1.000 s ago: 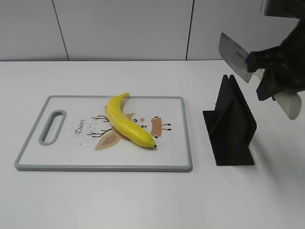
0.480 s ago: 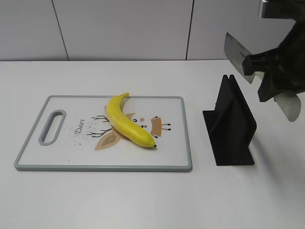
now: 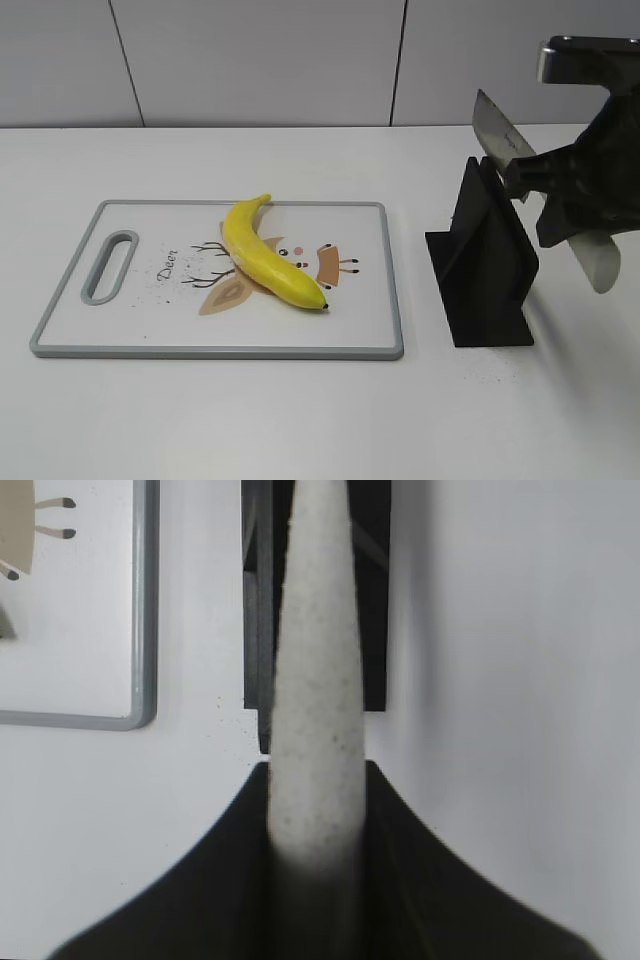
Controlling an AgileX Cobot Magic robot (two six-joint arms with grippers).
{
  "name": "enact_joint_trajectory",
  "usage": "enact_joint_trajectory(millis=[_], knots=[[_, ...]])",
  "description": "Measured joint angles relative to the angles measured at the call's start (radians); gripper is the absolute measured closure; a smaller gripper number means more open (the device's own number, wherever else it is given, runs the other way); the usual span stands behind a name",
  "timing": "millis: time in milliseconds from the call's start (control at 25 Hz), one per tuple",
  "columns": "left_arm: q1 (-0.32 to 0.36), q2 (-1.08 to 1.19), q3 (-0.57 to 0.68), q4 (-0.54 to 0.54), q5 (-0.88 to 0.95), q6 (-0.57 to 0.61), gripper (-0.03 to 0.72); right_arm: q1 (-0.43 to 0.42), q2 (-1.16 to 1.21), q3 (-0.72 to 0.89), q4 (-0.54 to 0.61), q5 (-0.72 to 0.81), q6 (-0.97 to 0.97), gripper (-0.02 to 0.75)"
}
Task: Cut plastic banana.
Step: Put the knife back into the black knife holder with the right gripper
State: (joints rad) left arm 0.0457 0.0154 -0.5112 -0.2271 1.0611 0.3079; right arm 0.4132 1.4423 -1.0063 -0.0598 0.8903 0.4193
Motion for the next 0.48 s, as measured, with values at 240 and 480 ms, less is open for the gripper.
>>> enact_joint_trajectory(millis=[240, 480], knots=[[0.0, 0.0, 0.0, 0.0, 0.0, 0.0, 0.214, 0.0, -0.001, 0.001, 0.0, -0.003, 0.0, 0.557], [0.0, 0.0, 0.0, 0.0, 0.0, 0.0, 0.227, 0.0, -0.001, -0.065, -0.008, 0.046, -0.008, 0.558]])
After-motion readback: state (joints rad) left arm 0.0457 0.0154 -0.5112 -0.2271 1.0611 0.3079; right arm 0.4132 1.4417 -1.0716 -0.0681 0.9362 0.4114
